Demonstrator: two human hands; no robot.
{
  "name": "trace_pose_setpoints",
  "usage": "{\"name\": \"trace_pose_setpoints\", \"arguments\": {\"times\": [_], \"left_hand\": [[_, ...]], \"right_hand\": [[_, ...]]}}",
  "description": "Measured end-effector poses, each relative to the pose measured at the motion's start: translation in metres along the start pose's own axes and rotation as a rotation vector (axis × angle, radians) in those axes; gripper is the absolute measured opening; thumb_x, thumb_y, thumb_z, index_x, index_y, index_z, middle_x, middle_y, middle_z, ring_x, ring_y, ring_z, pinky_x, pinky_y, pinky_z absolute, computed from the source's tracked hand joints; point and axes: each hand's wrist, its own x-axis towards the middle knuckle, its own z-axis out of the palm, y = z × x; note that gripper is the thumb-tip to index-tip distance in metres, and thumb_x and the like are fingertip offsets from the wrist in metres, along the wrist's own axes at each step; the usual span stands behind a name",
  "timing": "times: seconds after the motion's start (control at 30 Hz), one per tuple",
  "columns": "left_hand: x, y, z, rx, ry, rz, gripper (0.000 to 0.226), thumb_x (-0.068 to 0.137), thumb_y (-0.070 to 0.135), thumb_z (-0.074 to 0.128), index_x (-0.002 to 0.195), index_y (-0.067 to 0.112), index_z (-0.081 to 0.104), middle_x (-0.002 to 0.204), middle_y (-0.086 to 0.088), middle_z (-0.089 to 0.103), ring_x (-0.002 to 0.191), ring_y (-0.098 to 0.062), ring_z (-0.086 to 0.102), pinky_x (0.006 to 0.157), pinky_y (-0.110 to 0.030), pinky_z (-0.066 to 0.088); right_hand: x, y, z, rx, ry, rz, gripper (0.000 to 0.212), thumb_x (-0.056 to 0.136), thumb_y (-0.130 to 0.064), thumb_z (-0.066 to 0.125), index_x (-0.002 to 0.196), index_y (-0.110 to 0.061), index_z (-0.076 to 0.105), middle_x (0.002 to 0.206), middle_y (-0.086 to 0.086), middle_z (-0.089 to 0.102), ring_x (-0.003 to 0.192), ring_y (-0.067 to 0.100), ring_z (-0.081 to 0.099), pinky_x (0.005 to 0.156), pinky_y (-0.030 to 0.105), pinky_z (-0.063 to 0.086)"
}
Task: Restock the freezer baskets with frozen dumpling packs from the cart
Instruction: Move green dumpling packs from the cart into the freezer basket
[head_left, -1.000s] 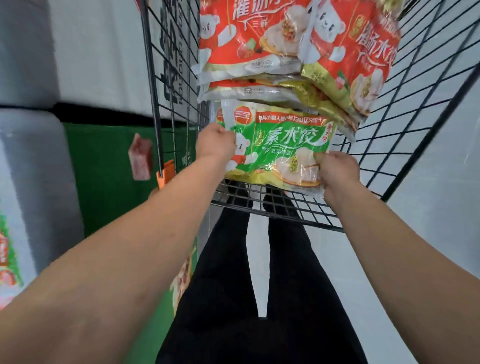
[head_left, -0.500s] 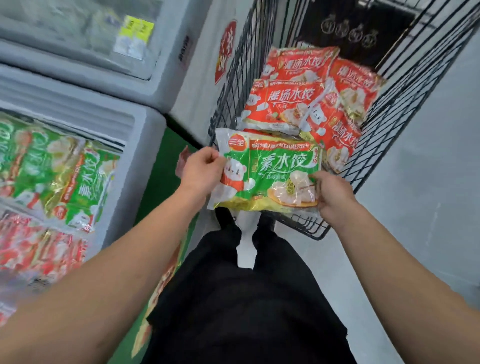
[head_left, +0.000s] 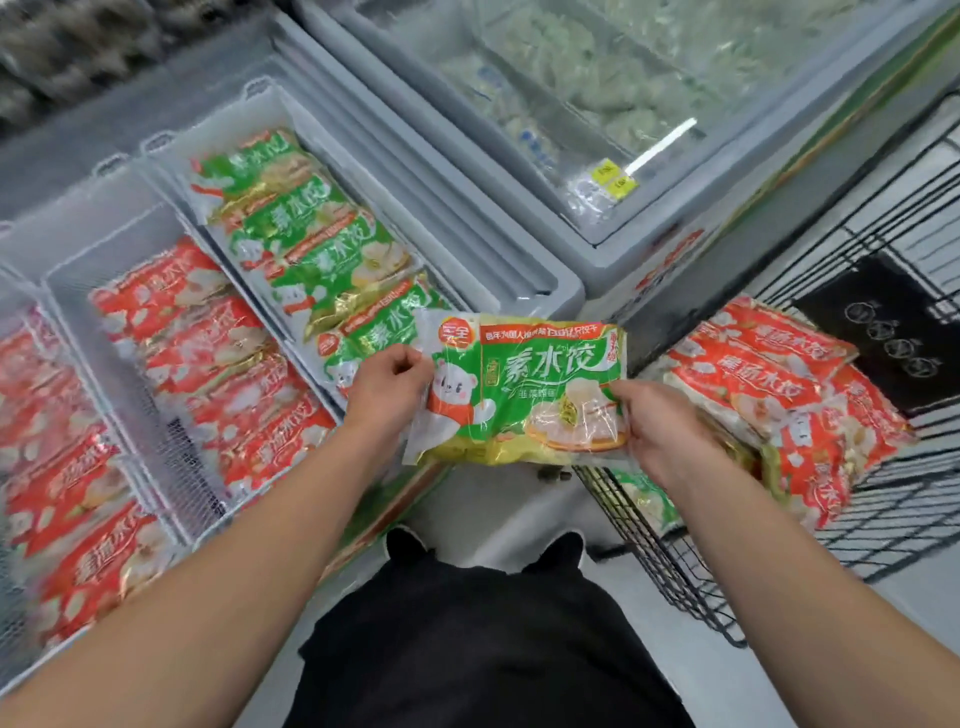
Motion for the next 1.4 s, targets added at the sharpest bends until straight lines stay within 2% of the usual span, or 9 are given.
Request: {"name": "trace_pose_setpoints", "arguments": {"times": [0.2,0.27,0.43,0.57,0.77,0.87,1.03,1.23,1.4], "left_hand": [[0.027,-0.018,-0.115,-0.068,0.111,-0.017,0.031,0.092,0.008,0.060,0.064,0.016,0.051,0.063,0.000,0.048,0.058,-0.015,0.041,0.053,-0.029,0.030],[0.038,-0.018,-0.147,-0.084,0.166,-0.013,0.028,0.092,0.007,0.060,0.065,0.013,0.055,0.068,-0.005,0.056,0.063,-0.019,0.049,0.058,-0.032,0.038],[0.061,-0.031,-0.203,-0.179,0.273,-0.070,0.028,0.091,0.006,0.058,0.065,0.016,0.060,0.071,-0.003,0.062,0.071,-0.021,0.057,0.066,-0.033,0.044],[0.088,-0.024,-0.223,-0.238,0.354,-0.090,0.033,0.092,0.006,0.059,0.062,0.019,0.054,0.065,0.000,0.053,0.067,-0.018,0.050,0.065,-0.030,0.037],[0.151,-0.003,-0.232,-0.243,0.459,-0.127,0.033,0.092,0.007,0.059,0.062,0.018,0.049,0.065,-0.001,0.048,0.066,-0.018,0.045,0.060,-0.030,0.033],[0.191,0.013,-0.231,-0.245,0.512,-0.185,0.031,0.093,0.011,0.060,0.064,0.020,0.053,0.065,0.003,0.052,0.065,-0.016,0.046,0.060,-0.029,0.034],[0.260,0.033,-0.237,-0.240,0.552,-0.241,0.031,0.094,0.013,0.060,0.064,0.020,0.055,0.061,0.003,0.052,0.064,-0.022,0.051,0.060,-0.028,0.039],[0.329,0.044,-0.239,-0.234,0.614,-0.316,0.029,0.092,0.012,0.061,0.064,0.018,0.056,0.068,0.002,0.055,0.069,-0.018,0.052,0.063,-0.026,0.042],[0.373,0.047,-0.245,-0.164,0.603,-0.348,0.030,0.093,0.015,0.061,0.063,0.020,0.055,0.070,0.001,0.057,0.072,-0.020,0.053,0.066,-0.029,0.041]], "right_hand": [[-0.006,-0.021,0.129,-0.155,-0.061,-0.100,0.009,0.094,-0.002,0.059,0.096,-0.001,0.068,0.088,0.016,0.076,0.070,0.024,0.075,0.060,0.037,0.060],[-0.007,-0.031,0.171,-0.183,-0.082,-0.128,0.008,0.094,-0.001,0.059,0.091,-0.003,0.066,0.086,0.014,0.075,0.066,0.020,0.074,0.060,0.034,0.059],[-0.009,-0.053,0.248,-0.321,-0.179,-0.169,0.008,0.096,-0.001,0.057,0.096,0.000,0.065,0.092,0.018,0.074,0.082,0.029,0.074,0.078,0.047,0.060],[0.014,-0.079,0.297,-0.403,-0.211,-0.198,0.008,0.092,-0.002,0.060,0.095,0.001,0.067,0.098,0.023,0.074,0.087,0.037,0.072,0.083,0.055,0.058],[0.063,-0.127,0.358,-0.539,-0.275,-0.238,0.014,0.090,-0.001,0.058,0.079,-0.007,0.064,0.073,0.010,0.066,0.062,0.023,0.063,0.065,0.036,0.056],[0.093,-0.156,0.385,-0.582,-0.288,-0.236,0.022,0.087,-0.002,0.059,0.067,-0.011,0.060,0.073,0.017,0.066,0.072,0.031,0.064,0.074,0.049,0.056],[0.140,-0.198,0.434,-0.640,-0.343,-0.230,0.016,0.087,-0.002,0.060,0.073,-0.010,0.064,0.085,0.022,0.072,0.079,0.037,0.070,0.078,0.064,0.056],[0.195,-0.229,0.480,-0.672,-0.351,-0.235,0.018,0.084,-0.005,0.066,0.069,-0.014,0.062,0.076,0.015,0.073,0.067,0.026,0.067,0.077,0.056,0.058],[0.231,-0.241,0.512,-0.725,-0.365,-0.242,0.011,0.082,-0.008,0.067,0.074,-0.015,0.064,0.083,0.013,0.073,0.077,0.029,0.071,0.078,0.050,0.060]]}}
